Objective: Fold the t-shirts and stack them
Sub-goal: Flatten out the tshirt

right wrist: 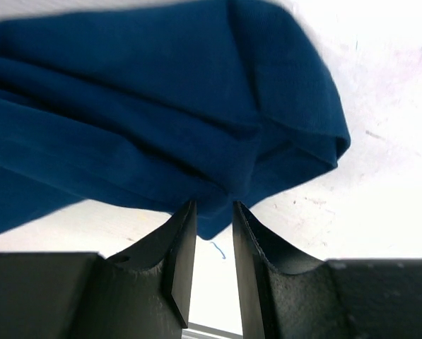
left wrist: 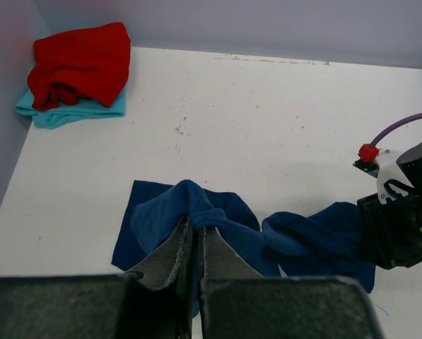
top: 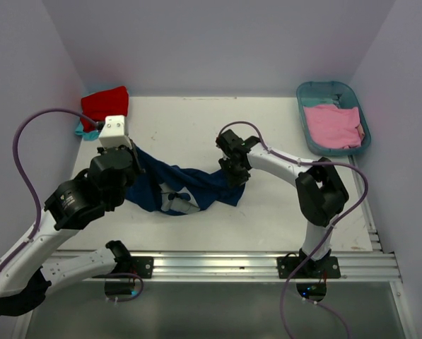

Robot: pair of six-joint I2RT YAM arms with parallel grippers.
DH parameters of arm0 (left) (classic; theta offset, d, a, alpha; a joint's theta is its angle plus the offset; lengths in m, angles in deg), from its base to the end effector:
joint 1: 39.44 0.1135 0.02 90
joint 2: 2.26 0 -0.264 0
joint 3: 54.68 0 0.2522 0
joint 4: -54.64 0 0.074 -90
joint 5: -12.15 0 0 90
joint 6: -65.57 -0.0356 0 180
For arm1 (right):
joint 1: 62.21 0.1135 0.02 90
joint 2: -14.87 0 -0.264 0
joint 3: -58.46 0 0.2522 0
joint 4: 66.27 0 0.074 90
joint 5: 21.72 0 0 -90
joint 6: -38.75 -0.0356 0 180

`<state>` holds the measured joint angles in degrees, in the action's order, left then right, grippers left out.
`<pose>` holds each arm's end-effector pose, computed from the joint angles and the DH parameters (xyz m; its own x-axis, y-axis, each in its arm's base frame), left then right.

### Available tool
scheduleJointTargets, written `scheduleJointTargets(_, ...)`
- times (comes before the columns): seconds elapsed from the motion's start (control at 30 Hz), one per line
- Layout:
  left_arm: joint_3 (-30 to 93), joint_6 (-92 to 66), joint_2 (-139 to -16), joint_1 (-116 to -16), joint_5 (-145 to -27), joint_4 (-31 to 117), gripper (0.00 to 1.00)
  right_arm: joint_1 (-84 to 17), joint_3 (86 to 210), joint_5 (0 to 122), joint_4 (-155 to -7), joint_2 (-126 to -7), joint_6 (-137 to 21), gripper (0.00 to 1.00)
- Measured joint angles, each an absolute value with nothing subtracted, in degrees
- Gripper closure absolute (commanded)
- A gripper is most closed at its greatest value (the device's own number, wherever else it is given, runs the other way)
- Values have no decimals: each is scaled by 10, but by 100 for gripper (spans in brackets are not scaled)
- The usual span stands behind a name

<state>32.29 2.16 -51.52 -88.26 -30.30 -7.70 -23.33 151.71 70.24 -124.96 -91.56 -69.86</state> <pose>0.1095 -0.0853 0.4269 -0.2751 -0.1444 -0.9505 -0.0635 0.9892 -0.1319 0.2922 0.2340 0.2051 -0.8987 -0.3149 -0.3053 -0.3506 0.9340 0.0685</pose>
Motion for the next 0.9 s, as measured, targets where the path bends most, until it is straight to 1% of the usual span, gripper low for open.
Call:
scheduleJointTargets(0.2,323,22,-515,-883,-303,-77,100,-233,1494,704,-1255,-915,-698,68)
scheduleJointTargets(0.5,323,22,-515,-883,-303,-77,100,-233,1494,700,-1252,-914,-698,67)
scheduleJointTargets(0.73,322,22,-515,-883,-303,-77,100,-233,1502,679,-1236,-918,-698,63)
scheduleJointTargets(0.9,319,22,-515,-883,-302,-77,100,-233,1513,670,-1226,-933,-697,62)
